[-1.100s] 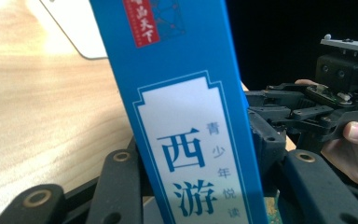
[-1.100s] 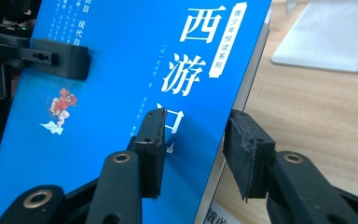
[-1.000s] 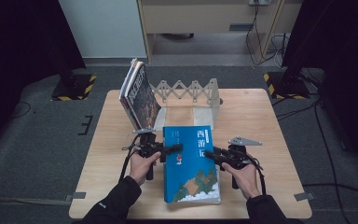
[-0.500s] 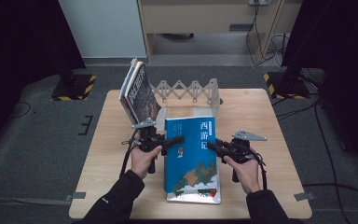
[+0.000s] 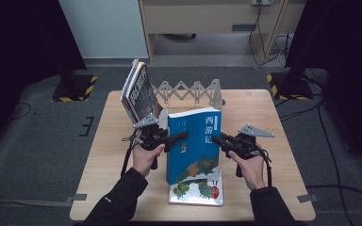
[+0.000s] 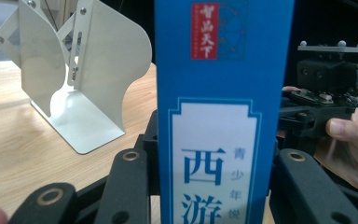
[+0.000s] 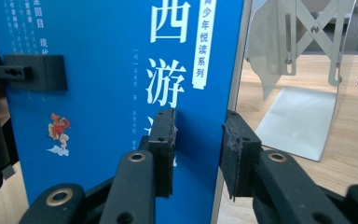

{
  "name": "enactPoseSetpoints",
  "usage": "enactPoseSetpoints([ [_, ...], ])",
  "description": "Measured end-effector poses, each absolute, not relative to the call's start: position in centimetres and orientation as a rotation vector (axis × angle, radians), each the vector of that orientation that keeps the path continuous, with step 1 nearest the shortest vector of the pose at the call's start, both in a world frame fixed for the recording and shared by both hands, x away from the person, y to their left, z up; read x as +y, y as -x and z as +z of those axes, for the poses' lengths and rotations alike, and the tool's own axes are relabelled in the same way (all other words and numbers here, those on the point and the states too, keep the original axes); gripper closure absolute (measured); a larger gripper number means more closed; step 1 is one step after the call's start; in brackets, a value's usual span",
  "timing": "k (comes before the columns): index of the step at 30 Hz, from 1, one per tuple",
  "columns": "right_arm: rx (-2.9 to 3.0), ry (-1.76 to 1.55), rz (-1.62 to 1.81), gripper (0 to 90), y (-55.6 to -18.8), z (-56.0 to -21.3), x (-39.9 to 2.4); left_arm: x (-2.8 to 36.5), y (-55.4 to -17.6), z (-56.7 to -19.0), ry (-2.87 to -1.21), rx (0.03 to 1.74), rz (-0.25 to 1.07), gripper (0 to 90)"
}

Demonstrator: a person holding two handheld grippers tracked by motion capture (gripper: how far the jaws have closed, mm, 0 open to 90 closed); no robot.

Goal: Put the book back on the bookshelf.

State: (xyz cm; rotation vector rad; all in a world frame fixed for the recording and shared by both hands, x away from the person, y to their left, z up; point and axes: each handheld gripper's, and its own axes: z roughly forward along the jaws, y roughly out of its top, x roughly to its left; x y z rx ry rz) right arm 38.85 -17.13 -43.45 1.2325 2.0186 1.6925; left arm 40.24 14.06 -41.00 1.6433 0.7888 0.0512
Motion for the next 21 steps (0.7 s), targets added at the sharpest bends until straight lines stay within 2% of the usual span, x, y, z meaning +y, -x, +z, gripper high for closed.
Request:
enactPoseSetpoints([
  [9, 2.006, -1.161, 1.778, 69.7, -37.6, -44.0, -17.0, 14.9, -38.7, -41.5, -1.653, 0.77, 0.079, 58.3],
  [16, 2.005, -1.147, 1.794, 68.6, -37.1, -44.5, -17.6, 13.8, -39.0, -41.6, -1.669, 0.739, 0.092, 54.1],
  [21, 2.007, -1.16, 1.792, 68.0, -37.0, -44.9, -17.9, 13.4, -38.9, -41.7, -1.68, 0.715, 0.099, 57.8],
])
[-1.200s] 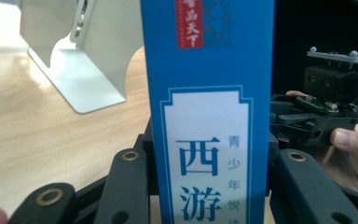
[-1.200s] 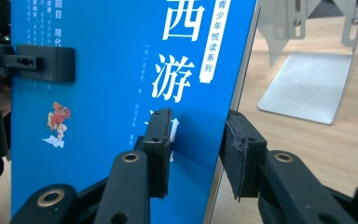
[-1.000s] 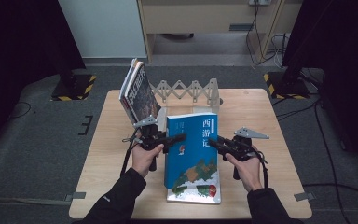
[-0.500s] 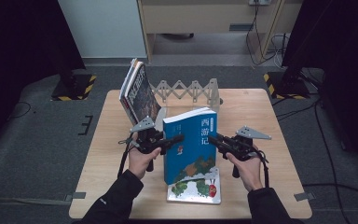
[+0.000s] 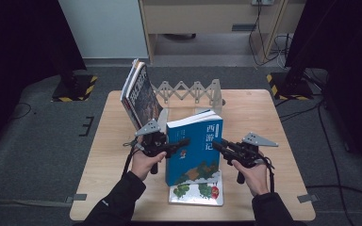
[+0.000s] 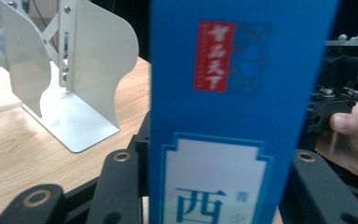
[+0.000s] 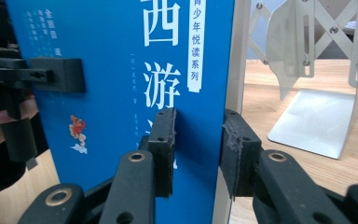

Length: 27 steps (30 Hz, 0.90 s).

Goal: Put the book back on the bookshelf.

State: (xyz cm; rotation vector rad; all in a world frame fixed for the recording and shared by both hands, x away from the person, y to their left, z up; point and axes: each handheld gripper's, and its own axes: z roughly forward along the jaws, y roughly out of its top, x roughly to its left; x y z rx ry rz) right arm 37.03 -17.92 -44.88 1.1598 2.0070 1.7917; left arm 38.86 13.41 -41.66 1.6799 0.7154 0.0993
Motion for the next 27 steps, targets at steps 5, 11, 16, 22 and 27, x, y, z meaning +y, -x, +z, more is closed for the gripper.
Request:
enactPoseSetpoints([
  [5, 2.017, -1.153, 1.792, 65.7, -37.1, -45.0, -18.0, 13.6, -38.4, -41.6, -1.693, 0.683, 0.128, 60.2],
  [11, 2.058, -1.164, 1.795, 50.3, -37.5, -46.1, -17.7, 13.9, -37.7, -41.7, -1.682, 0.671, 0.128, 60.0],
  [16, 2.088, -1.128, 1.792, 56.5, -37.5, -46.4, -17.1, 14.0, -37.7, -41.7, -1.676, 0.665, 0.119, 58.8],
  [22, 2.092, -1.097, 1.806, 60.5, -37.3, -46.3, -17.3, 13.2, -37.7, -42.0, -1.679, 0.652, 0.13, 54.5],
  [27, 2.1, -1.077, 1.808, 61.6, -37.1, -46.2, -17.4, 12.9, -37.8, -42.0, -1.675, 0.667, 0.135, 55.6],
])
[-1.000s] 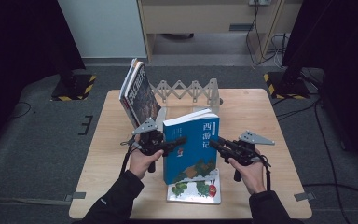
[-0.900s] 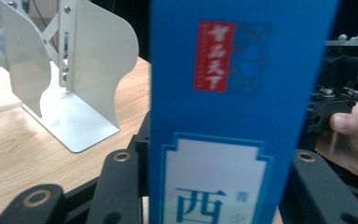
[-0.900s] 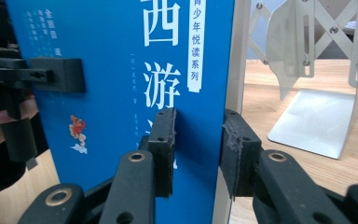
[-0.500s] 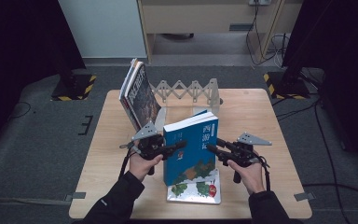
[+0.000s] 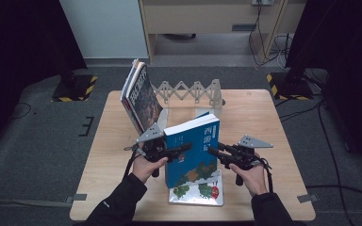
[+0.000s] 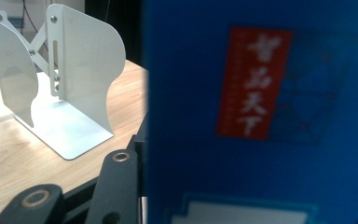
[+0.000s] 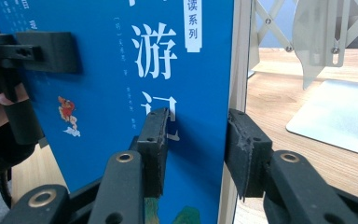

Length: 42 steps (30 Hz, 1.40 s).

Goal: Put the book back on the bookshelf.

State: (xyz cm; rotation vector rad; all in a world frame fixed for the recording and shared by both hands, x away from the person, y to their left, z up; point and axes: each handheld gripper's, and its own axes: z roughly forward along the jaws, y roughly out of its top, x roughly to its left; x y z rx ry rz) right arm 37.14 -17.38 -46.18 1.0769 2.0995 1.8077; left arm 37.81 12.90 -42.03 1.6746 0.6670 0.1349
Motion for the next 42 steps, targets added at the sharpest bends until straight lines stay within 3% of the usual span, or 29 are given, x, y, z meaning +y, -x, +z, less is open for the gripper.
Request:
enactPoseSetpoints([
  [10, 2.104, -1.082, 1.793, 60.6, -37.3, -46.2, -17.5, 12.7, -37.9, -41.4, -1.712, 0.719, 0.156, 60.5],
  [17, 2.074, -1.181, 1.698, 45.9, -37.5, -46.8, -19.6, 13.5, -38.4, -41.2, -1.684, 0.809, 0.094, 61.0],
  [24, 2.099, -1.302, 1.204, 26.7, -38.3, -48.9, -23.3, 14.1, -38.3, -40.3, -1.673, 0.835, 0.078, 61.2],
  [42, 2.153, -1.428, 0.825, 14.0, -39.3, -52.4, -26.3, 17.0, -38.4, -36.3, -1.603, 0.934, 0.238, 61.2],
])
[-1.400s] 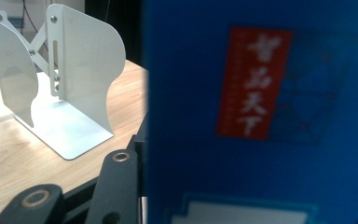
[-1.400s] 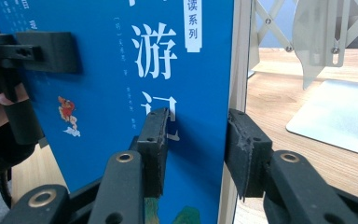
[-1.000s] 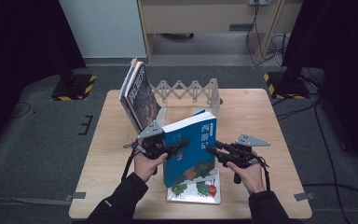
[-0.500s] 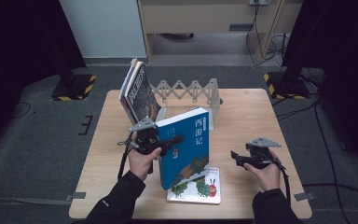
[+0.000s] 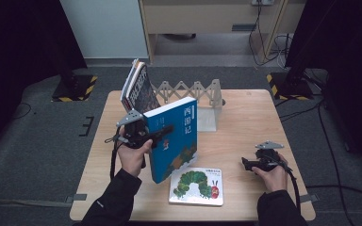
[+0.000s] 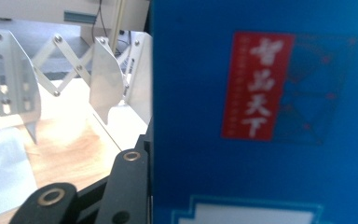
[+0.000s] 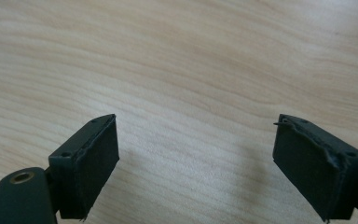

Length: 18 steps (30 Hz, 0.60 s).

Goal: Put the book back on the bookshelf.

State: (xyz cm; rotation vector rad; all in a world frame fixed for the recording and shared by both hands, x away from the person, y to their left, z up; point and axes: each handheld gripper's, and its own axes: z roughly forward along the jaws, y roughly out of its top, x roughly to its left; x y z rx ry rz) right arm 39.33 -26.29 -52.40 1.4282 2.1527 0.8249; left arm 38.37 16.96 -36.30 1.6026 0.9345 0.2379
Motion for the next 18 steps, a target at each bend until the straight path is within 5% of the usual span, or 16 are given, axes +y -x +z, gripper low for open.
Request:
enactPoseSetpoints([
  [18, 2.071, -1.488, 0.86, 1.8, -39.2, -54.0, -26.6, 17.3, -41.7, -32.5, -1.508, 1.015, 0.387, 61.2],
])
